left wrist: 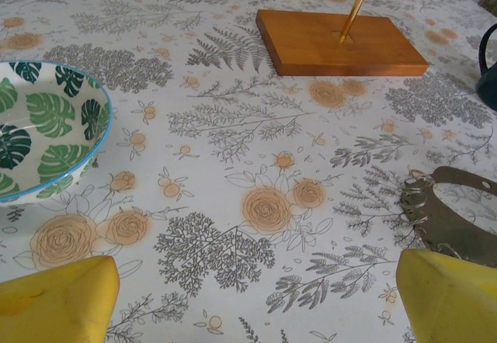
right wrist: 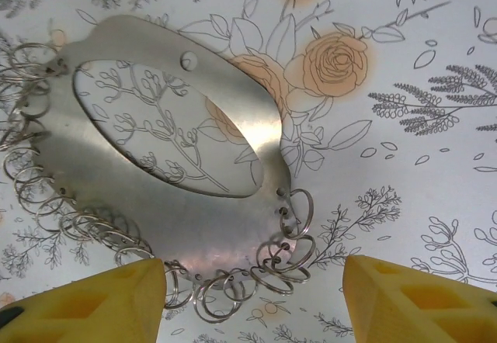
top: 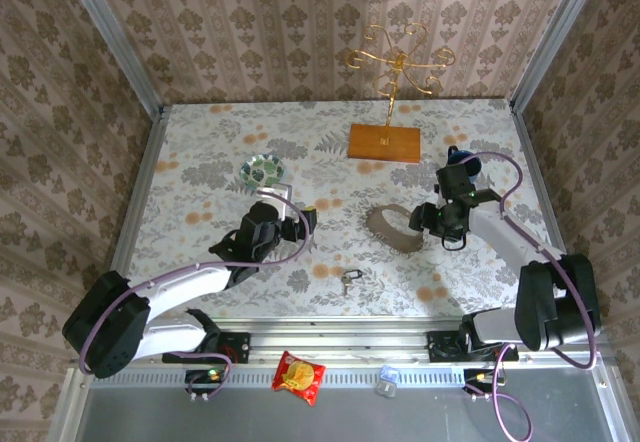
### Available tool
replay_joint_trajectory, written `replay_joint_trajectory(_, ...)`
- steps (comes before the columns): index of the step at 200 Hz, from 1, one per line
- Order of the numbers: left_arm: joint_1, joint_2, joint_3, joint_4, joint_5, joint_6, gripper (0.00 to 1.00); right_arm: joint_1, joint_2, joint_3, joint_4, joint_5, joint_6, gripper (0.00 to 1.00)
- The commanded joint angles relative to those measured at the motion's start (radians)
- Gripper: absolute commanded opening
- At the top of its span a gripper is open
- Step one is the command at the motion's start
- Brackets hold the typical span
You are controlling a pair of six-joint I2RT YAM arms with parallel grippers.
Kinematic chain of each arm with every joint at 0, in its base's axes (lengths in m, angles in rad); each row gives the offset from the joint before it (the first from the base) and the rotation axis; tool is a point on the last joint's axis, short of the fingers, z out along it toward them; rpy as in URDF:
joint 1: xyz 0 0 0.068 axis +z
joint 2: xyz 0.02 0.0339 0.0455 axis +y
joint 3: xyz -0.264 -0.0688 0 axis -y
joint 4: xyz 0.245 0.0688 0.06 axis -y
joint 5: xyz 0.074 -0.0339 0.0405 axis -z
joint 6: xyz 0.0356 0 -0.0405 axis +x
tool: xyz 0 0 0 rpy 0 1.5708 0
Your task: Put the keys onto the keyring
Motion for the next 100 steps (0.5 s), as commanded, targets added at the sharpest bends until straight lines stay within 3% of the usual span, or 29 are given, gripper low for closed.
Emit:
replay_joint_trajectory(1,-0.01,0.015,0.044,-0.002,0.004,-0.009,0.93,0.005,0.057,-0.014,0.021,-0.044,-0.029,0.64)
replay_joint_trajectory(50,-0.021,0.023,0.061,-0.017,0.008,-0.006,0.93,0.025,0.183,0.001,0.106,-0.145,-0.091,0.66)
replay_joint_trajectory(100,-0.026,0.02,0.06,-0.015,0.0,-0.005,0.93,0.135,0.146,-0.022,0.082,-0.17,-0.051,0.67)
